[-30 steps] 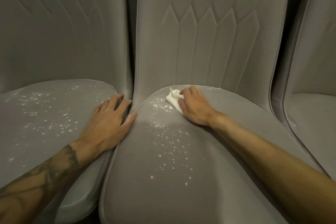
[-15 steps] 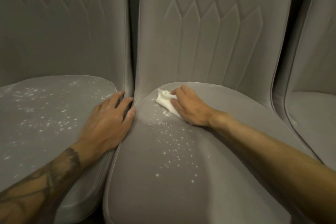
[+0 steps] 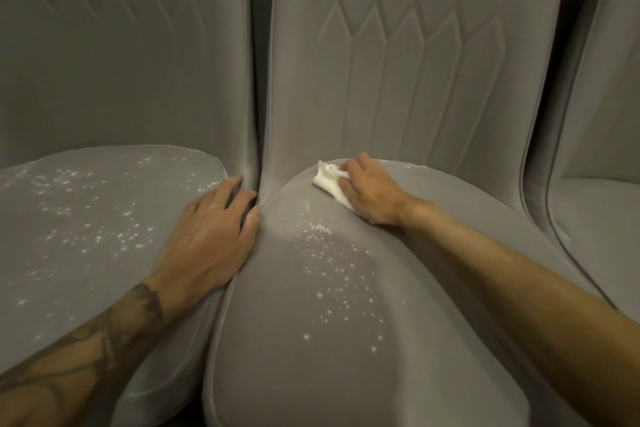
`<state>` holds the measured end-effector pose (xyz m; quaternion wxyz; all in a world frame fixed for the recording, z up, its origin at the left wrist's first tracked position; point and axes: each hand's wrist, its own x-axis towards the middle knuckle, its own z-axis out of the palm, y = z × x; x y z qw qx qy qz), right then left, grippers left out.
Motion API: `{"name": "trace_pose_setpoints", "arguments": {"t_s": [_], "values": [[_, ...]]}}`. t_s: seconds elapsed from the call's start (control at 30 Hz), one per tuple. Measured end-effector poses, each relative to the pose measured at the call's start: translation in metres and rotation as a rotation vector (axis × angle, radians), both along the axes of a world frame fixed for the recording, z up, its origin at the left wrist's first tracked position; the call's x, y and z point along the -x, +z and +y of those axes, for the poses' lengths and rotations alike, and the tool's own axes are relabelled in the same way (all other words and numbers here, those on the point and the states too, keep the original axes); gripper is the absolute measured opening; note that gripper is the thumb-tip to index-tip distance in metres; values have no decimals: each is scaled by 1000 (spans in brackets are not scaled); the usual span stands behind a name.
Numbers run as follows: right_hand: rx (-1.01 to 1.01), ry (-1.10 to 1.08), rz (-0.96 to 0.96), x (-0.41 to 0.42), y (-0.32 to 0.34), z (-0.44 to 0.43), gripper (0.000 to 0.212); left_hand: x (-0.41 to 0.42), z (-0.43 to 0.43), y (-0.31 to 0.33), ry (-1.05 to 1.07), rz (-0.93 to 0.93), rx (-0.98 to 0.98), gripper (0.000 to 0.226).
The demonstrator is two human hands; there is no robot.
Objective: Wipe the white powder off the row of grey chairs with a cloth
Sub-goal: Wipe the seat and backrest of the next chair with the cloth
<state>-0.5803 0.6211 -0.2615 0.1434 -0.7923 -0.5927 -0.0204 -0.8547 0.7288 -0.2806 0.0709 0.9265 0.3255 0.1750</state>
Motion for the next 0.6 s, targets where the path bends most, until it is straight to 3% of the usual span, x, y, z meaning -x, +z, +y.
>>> {"name": "trace_pose_setpoints", "arguments": {"t_s": [0.1, 0.27, 0.47, 0.6], "values": [[-11, -50, 6, 15, -1, 13, 37, 0, 1, -1, 0, -6, -14, 47], [-31, 274, 37, 52, -3, -8, 33, 2, -1, 1, -5, -23, -18, 50], [-11, 22, 17, 29, -2, 20, 33, 1, -1, 4, 9, -58, 19, 51], [-41, 213, 72, 64, -5, 6, 31, 4, 0, 13, 22, -34, 0, 53]]}}
